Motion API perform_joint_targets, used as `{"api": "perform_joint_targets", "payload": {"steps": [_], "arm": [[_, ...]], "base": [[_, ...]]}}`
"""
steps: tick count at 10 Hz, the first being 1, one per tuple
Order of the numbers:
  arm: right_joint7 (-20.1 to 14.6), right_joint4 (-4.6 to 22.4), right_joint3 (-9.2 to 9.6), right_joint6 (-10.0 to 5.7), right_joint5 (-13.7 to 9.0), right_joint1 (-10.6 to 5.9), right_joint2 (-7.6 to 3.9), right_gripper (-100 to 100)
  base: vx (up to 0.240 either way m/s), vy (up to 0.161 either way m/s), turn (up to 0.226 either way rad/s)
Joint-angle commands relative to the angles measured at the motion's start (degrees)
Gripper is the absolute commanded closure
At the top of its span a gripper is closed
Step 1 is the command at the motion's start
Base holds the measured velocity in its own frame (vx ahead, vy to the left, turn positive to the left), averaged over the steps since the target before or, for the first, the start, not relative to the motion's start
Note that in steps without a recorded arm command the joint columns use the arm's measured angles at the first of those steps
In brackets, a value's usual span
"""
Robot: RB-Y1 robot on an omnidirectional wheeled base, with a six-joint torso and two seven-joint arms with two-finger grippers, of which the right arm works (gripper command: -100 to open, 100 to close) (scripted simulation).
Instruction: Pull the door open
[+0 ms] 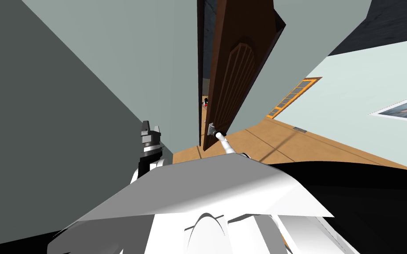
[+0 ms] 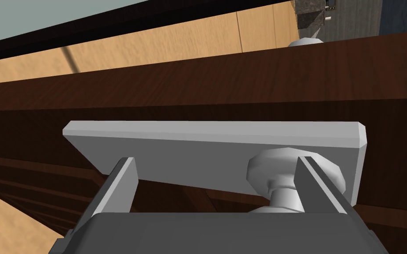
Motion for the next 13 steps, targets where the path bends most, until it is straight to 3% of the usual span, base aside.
{"api": "perform_joint_targets", "payload": {"steps": [1, 2, 4, 5, 6, 9, 10, 12, 13], "arm": [[-1.03, -0.22, -1.17, 0.92, 1.57, 2.31, -0.28, 100], [-0.82, -0.74, -0.67, 2.05, -2.08, 0.78, -0.02, 100], [-1.7, -0.67, -1.3, 4.21, -5.13, 1.03, -0.09, 100], [-1.7, -0.67, -1.3, 4.21, -5.13, 1.03, -0.09, 100], [-2.24, -0.63, -1.68, 5.54, -7.09, 1.19, -0.14, 100], [-2.24, -0.63, -1.68, 5.54, -7.09, 1.19, -0.14, 100], [-2.82, -0.58, -2.1, 6.99, -9.35, 1.36, -0.2, 100], [-2.82, -0.63, -2.1, 6.99, -9.35, 1.36, -0.2, 100], [-3.44, -0.53, -2.54, 8.54, -11.82, 1.53, -0.28, 100]], "base": [[0.0, 0.0, 0.0], [-0.048, -0.026, 0.045], [-0.064, -0.071, 0.062], [-0.032, -0.068, 0.009], [-0.028, -0.056, 0.024], [-0.016, -0.012, -0.012], [-0.007, -0.033, 0.017], [-0.016, -0.032, 0.02], [-0.035, -0.035, 0.019]]}}
